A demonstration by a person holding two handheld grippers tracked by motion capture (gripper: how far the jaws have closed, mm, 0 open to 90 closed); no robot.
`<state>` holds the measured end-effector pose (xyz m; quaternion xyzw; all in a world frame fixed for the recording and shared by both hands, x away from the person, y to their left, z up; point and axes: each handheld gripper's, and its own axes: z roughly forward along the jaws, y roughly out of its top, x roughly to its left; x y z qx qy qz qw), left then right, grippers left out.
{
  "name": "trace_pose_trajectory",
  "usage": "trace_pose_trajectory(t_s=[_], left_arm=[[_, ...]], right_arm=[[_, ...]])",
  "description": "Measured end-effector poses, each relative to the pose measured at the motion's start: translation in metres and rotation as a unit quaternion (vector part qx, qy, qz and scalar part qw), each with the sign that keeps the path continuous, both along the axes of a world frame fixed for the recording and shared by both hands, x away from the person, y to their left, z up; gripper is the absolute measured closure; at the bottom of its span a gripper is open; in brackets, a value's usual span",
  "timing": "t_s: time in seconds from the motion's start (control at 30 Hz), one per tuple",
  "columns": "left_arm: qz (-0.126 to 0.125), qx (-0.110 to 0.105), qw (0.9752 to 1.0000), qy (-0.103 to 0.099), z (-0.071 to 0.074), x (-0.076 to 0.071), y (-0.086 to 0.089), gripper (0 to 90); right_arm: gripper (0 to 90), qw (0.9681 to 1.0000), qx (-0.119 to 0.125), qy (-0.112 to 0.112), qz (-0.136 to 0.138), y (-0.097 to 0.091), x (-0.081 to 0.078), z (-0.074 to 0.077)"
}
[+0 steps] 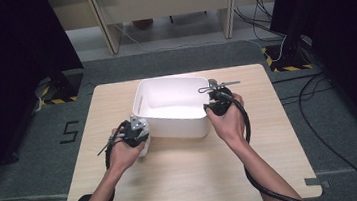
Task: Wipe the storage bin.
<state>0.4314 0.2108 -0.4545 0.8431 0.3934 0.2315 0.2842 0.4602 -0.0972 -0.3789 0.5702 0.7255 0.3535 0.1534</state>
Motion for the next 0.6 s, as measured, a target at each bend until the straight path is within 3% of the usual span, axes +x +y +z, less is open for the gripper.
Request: trace_pose_trajectory(t_s=[0.27, 0.6], left_arm=[[-0.002, -0.003, 1.0, 0.002, -0.008, 0.002, -0.002, 78.8], [-0.01, -0.004, 0.9999, 0.0, -0.009, 0.002, -0.011, 78.8]], right_arm=[[75.1, 1.0, 0.0, -0.001, 0.002, 0.001, -0.001, 0.0], [75.0, 1.0, 0.003, 0.0, 0.001, 0.0, 0.0, 0.0]])
